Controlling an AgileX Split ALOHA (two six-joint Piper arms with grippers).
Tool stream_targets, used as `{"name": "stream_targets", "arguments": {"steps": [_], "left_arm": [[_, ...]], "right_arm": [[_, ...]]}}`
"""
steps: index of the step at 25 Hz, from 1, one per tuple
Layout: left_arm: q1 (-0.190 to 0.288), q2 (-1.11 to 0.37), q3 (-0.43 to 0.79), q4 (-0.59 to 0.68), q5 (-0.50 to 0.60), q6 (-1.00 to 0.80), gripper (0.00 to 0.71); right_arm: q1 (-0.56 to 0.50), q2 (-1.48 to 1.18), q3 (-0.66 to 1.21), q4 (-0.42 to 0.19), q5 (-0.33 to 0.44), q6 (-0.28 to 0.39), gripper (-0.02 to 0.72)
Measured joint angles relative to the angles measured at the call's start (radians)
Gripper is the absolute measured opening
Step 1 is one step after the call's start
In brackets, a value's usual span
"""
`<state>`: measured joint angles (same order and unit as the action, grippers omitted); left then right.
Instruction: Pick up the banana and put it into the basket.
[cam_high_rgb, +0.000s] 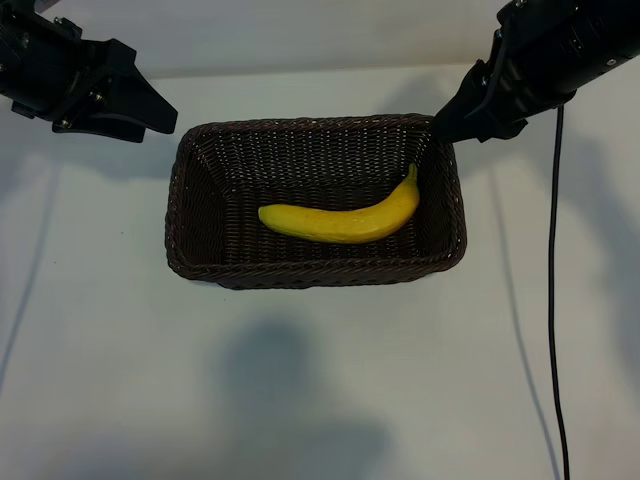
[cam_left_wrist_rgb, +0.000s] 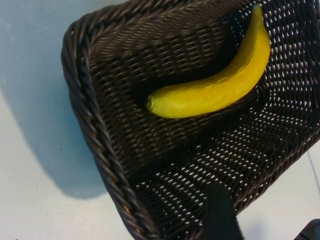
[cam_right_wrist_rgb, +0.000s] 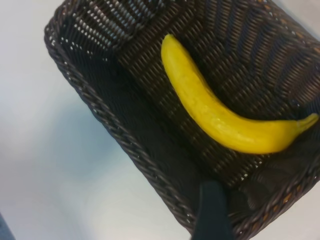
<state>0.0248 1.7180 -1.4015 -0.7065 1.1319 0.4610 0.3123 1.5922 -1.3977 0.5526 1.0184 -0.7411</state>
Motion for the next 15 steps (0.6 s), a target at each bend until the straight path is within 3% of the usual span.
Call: {"name": "stream_targets", "arguments": {"steps": [5,15], "left_arm": [[0.000,0.000,0.000,-0.001,0.004,0.000,0.507],[0.000,0.000,0.000,0.000,0.014,0.000,0.507]], "right_arm": [[0.000,0.000,0.000,-0.001,0.008,-0.015,0.526],[-0.011,0.000,0.000,0.008,0.090,-0.139,0.526]]}}
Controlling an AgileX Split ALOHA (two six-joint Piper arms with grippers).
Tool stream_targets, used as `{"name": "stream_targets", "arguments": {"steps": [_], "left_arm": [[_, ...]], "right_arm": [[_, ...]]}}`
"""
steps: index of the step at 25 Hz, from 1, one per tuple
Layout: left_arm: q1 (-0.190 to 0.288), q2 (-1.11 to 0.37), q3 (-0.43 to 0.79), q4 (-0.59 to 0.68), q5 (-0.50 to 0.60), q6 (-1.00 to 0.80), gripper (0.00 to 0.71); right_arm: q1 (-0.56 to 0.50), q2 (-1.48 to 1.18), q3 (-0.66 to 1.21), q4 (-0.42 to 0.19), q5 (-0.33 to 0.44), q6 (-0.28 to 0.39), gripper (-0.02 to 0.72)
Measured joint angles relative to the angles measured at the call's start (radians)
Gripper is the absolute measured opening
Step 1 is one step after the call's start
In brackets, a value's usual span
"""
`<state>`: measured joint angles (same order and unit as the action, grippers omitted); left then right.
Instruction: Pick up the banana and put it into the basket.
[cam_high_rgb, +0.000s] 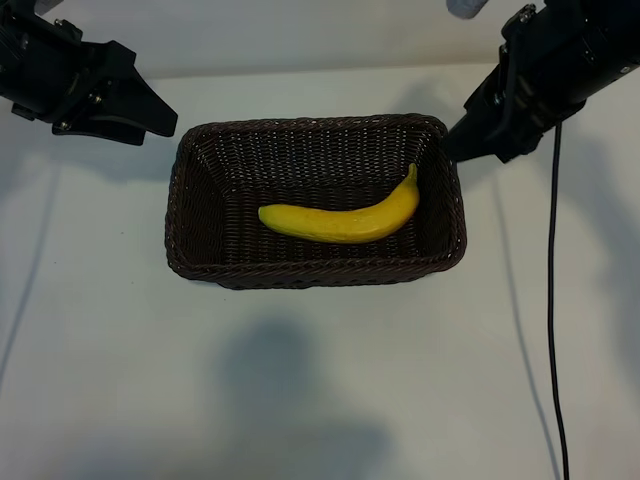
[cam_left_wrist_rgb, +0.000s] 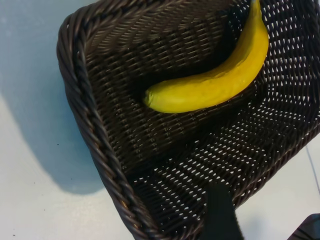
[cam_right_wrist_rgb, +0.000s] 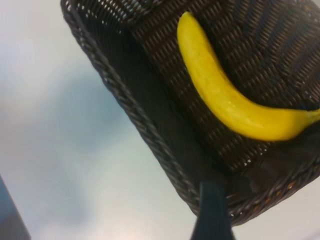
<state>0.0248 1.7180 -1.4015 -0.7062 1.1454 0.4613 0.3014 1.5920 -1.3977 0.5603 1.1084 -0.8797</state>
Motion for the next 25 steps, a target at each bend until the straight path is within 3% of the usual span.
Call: {"name": "stream_targets", "arguments": {"steps": [9,16,25], "left_arm": [[0.000,0.000,0.000,0.000,0.001,0.004,0.507],[0.000,0.000,0.000,0.000,0.001,0.005,0.507],[0.000,0.000,0.000,0.001,-0.006,0.005,0.507]], "right_arm": [[-0.053,-0.006,0.000,0.021,0.072,-0.046,0.526],[-0.089,-0.037,0.000,0.073,0.089,-0.056,0.525],[-0.089,-0.041,0.000,0.074,0.095,-0.058,0.525]]}}
